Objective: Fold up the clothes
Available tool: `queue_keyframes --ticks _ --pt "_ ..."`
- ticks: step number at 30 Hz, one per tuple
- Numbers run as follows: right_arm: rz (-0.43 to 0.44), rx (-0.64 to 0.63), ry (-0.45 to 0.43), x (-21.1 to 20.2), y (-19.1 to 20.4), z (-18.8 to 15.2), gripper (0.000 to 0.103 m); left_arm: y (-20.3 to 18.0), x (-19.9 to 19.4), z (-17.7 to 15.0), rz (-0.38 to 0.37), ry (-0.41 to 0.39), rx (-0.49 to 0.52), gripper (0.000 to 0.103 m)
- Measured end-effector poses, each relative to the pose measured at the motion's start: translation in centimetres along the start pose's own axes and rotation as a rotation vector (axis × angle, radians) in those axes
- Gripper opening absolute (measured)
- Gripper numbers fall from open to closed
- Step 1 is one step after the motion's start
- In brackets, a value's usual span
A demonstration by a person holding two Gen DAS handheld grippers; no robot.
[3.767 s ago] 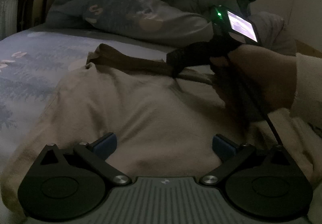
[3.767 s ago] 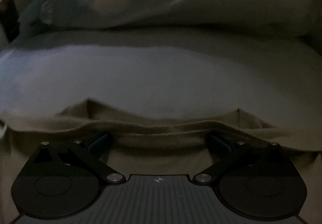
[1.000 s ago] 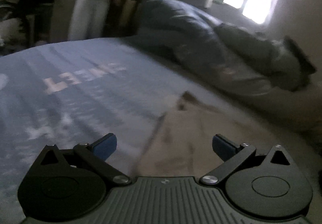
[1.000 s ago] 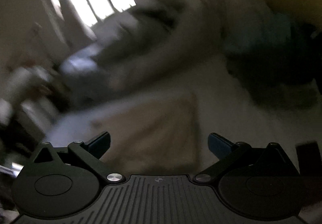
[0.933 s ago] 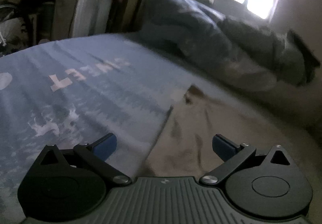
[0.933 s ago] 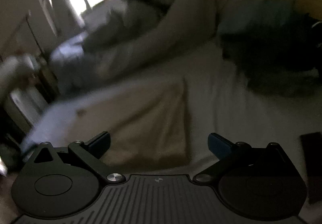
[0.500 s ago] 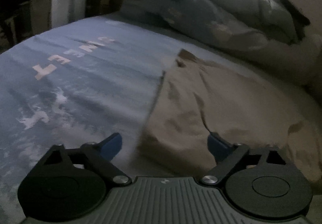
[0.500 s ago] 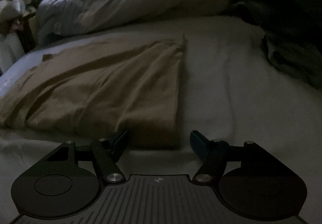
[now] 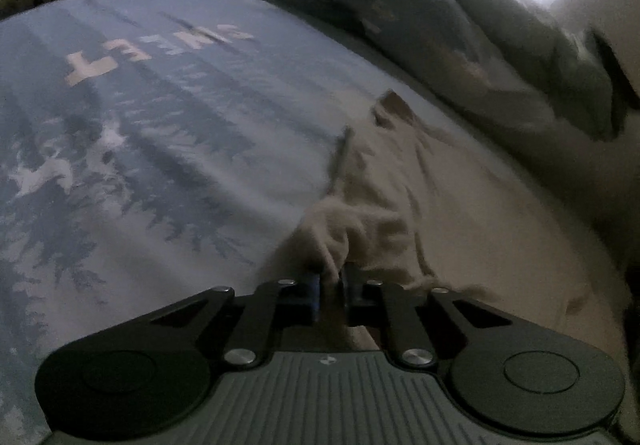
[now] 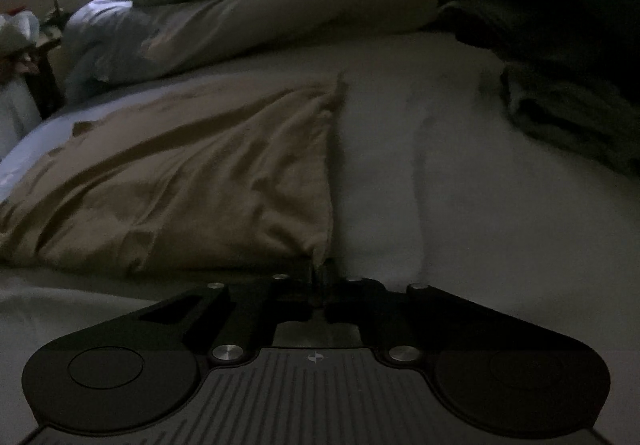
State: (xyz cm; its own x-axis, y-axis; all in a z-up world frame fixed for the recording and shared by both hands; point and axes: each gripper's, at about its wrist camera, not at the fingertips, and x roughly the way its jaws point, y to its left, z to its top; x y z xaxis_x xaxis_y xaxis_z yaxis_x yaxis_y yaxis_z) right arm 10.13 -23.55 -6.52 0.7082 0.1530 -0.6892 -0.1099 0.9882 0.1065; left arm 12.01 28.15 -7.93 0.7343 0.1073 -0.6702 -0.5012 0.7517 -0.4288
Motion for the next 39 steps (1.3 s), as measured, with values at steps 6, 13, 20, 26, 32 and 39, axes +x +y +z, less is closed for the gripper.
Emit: queue_keyframes --ticks 6,13,20,26,32,39 --pt "-0.039 0.031 0.029 -1.4 -1.4 0.1 0.002 0.7 -0.3 0.6 0.013 -0.026 -0.037 0.013" --pt "-0.225 0.146 0.054 -3.2 -4.0 -0.2 0.002 0.7 0.0 0.5 0.067 -0.036 -0.031 0.035" --pt "-0.093 0.153 -0.13 -5.7 -2.3 0.3 0.076 -0.9 -2.6 -1.2 0.096 -0.088 -0.051 0.088" --pt "-0.045 0.224 -0.168 -6.1 -2.9 0.7 0.082 -5.3 -5.4 -5.2 -0.158 0.026 -0.122 0.103" --pt "-0.031 0.328 -0.196 -6.4 -5.4 0.9 0.09 -11.5 -2.9 -8.1 -0.368 0.197 -0.196 0.103" --pt "0.033 0.436 -0.217 -6.4 -7.7 1.4 0.092 -13.6 0.6 -9.4 -0.34 0.234 -0.344 0.103"
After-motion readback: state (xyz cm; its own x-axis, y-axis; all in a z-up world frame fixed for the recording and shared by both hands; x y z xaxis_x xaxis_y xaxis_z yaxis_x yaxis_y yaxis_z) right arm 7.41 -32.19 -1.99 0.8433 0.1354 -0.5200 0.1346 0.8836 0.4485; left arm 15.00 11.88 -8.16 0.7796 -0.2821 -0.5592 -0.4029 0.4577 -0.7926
